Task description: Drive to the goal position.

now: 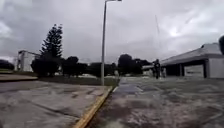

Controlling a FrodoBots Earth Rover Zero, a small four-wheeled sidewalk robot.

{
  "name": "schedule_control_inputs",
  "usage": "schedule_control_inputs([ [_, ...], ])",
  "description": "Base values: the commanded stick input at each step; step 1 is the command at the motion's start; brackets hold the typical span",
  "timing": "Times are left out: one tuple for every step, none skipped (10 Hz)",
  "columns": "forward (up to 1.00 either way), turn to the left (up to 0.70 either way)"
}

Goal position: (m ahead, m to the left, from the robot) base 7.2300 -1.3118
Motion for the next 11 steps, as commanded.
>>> schedule_control_inputs([
  [0.50,0.00],
  [0.50,-0.22],
  [0.50,-0.46],
  [0.50,-0.49],
  [0.50,-0.39],
  [0.50,-0.04],
  [0.50,0.00],
  [0.50,0.00],
  [0.50,0.00],
  [0.50,0.00],
  [0.50,0.00],
])
